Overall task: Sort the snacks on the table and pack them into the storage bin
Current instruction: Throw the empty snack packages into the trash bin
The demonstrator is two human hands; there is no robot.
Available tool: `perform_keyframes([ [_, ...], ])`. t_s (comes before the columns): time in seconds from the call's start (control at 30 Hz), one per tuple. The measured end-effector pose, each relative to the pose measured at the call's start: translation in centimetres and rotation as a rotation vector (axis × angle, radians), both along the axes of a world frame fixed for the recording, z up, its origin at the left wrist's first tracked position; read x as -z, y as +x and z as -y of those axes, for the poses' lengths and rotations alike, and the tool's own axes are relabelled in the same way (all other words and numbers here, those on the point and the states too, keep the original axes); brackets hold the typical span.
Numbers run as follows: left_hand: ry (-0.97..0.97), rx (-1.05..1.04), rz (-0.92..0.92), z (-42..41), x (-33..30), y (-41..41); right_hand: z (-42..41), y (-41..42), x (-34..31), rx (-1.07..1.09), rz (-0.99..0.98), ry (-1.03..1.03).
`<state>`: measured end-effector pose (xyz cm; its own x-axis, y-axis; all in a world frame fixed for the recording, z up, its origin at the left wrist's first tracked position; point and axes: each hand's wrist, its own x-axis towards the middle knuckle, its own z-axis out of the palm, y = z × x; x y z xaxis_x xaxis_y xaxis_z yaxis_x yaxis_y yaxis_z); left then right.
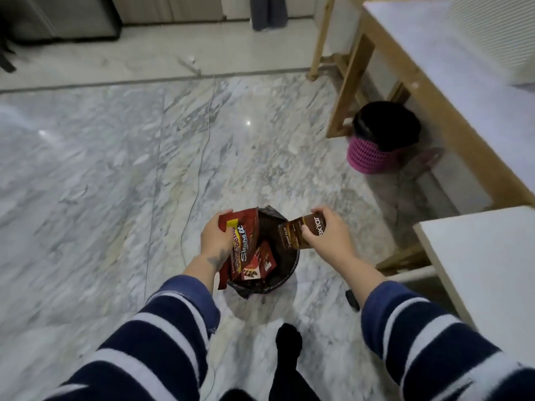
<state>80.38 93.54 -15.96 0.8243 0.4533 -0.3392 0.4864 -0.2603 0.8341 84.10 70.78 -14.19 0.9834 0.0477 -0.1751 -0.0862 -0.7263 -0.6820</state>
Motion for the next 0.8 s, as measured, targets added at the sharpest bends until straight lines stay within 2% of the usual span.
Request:
perform_keyframes([
  [0.23, -0.029, -0.104, -0.167, -2.0, 11.9, 4.2, -4.2, 5.1, 12.5, 0.016, -0.198, -0.073],
  [0.47, -0.010, -0.134, -0.240, -3.2, 27.1, 7.3, -7.7, 7.7, 27.8, 0.003, -0.218, -0.047],
  [0.53, -0.035, -0.127, -0.265, -3.5, 30.2, 7.6, -8.1, 7.9, 31.3, -0.034, -0.278, -0.060],
  [0.67, -0.117, -0.133, -0.310, -4.0, 33.1, 7.8, -8.0, 7.7, 34.3, -0.097, -0.378, -0.149],
  [0.8, -0.112, -0.100, -0.296, -4.3, 30.3, 8.7, -8.0, 8.5, 31.5, -0.135, -0.410, -0.147],
])
